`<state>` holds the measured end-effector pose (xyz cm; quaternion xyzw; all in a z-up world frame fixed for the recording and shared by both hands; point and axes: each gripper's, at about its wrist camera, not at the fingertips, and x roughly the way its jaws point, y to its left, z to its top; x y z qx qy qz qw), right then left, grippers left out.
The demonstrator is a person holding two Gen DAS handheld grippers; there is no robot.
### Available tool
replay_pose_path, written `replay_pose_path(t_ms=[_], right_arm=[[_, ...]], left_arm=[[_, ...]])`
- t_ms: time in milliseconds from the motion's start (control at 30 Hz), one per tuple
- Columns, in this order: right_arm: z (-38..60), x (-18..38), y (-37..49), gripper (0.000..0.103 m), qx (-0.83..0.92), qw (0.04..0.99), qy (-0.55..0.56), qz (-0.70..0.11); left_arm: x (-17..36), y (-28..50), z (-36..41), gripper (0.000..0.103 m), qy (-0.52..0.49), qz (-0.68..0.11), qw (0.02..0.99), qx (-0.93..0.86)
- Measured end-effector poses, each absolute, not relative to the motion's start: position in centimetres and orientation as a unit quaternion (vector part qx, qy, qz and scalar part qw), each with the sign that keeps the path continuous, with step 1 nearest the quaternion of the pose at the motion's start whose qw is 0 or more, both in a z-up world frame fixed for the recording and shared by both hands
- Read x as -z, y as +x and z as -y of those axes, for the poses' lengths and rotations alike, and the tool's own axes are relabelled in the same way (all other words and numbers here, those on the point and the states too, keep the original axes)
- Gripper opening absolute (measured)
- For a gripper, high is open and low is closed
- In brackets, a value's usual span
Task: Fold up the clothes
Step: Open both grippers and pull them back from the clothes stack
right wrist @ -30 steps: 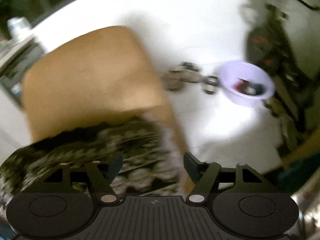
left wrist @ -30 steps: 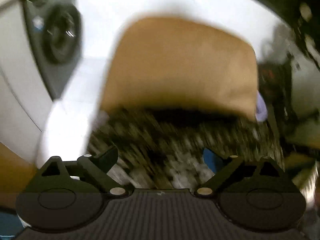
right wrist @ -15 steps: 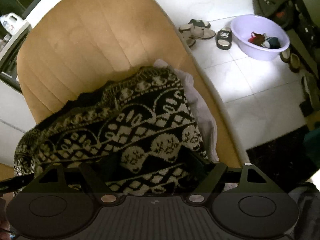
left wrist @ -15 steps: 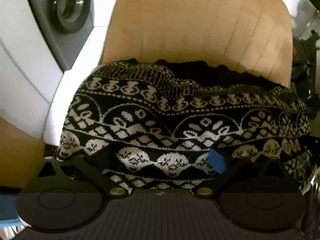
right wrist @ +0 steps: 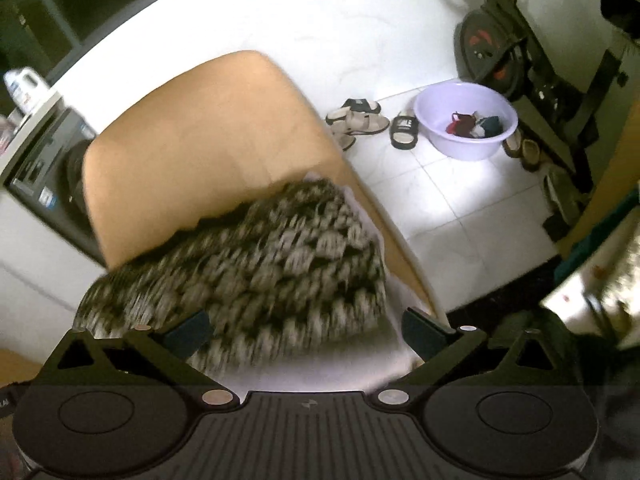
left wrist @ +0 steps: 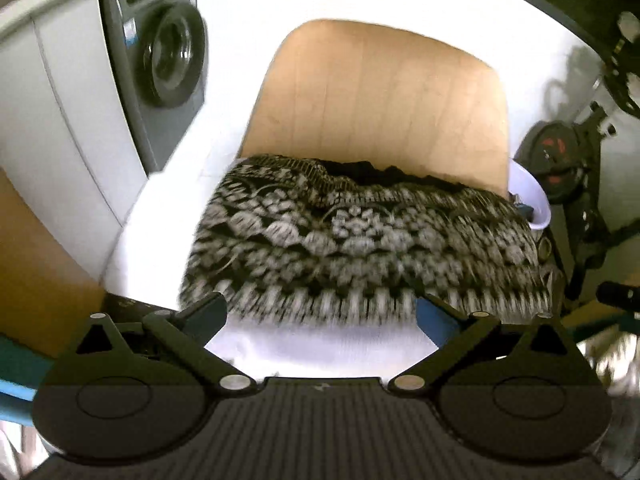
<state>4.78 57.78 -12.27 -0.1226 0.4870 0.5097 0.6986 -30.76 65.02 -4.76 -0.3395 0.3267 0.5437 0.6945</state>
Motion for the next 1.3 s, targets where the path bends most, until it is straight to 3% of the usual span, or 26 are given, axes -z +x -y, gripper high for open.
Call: replay_pose_path(t_ms=[400, 567, 833, 1300], right_arm=[[-42.3, 2.1, -6.9, 0.102, -0.534, 0.726, -0.175, -0.397], [-36.9, -0.2, -9.3, 0.102, -0.521, 0.735, -0.178, -0.394], [-29.6, -1.1, -10.5, 0.102, -0.500, 0.751, -0.177, -0.393], [-24.1, 0.7, -8.1, 0.102, -0.507, 0.734, -0.194, -0.408]], left_arm=[[-2.6, -34.2, -49.0, 0.103, -0.182, -0.328, 0.741, -0.557], [-4.3, -34.8, -45.5, 0.103, -0.208, -0.305, 0.758, -0.538], [-5.0, -35.1, -40.1, 0.103, -0.260, -0.312, 0.753, -0.517], [-4.7, -30.4, -32.5, 0.103, -0.248, -0.359, 0.704, -0.561]])
